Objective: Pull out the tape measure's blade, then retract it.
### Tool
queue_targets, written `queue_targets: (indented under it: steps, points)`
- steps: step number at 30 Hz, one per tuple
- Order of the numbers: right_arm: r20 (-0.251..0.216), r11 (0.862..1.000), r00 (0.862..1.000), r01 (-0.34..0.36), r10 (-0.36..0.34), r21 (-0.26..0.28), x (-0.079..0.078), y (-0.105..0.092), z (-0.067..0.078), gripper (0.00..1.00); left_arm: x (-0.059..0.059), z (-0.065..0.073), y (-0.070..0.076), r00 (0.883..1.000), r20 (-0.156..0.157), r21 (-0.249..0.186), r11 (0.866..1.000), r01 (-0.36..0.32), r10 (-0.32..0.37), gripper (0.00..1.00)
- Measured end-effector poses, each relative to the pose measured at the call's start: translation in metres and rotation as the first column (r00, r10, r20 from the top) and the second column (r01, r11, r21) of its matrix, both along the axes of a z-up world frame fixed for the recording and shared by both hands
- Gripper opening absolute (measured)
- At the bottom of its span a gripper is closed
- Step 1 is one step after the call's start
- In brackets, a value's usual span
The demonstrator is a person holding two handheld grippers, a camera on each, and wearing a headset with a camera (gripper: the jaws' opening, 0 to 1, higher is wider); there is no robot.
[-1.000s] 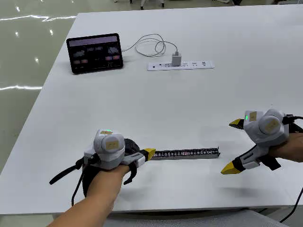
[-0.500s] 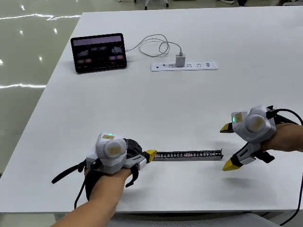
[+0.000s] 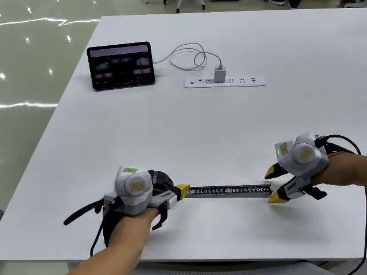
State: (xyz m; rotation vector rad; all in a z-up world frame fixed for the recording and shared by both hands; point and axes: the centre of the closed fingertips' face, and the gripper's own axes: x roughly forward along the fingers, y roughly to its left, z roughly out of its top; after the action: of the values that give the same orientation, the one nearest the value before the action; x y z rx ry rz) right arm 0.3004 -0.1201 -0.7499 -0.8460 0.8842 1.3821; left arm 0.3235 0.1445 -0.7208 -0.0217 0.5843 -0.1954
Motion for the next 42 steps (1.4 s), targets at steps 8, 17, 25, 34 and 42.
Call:
queue_targets:
  steps: [8,17,25,34,42]
  points:
    - [-0.017,1.000,1.000,-0.007,0.007,-0.007,0.002,-0.001,-0.007,0.19,-0.001,-0.002,-0.002,1.000,-0.006,-0.013,1.000,0.004,-0.004,0.99]
    - [-0.009,1.000,1.000,-0.016,0.016,-0.015,0.005,-0.003,-0.009,0.12,-0.001,-0.005,-0.001,1.000,-0.011,-0.007,1.000,0.003,-0.003,0.97]
    - [0.002,0.998,1.000,-0.027,0.027,-0.049,0.006,-0.002,-0.010,0.11,0.001,-0.001,-0.002,1.000,0.000,-0.040,0.999,-0.015,0.015,0.93]
    - [0.024,0.997,1.000,-0.012,0.014,-0.082,0.007,-0.005,-0.013,0.11,-0.001,-0.005,-0.001,0.999,-0.035,-0.062,0.997,-0.039,0.037,0.79]
    - [0.022,0.994,0.999,-0.020,0.023,-0.110,0.006,-0.004,-0.014,0.11,-0.001,-0.011,0.004,0.997,-0.062,-0.034,0.998,-0.050,0.048,0.67]
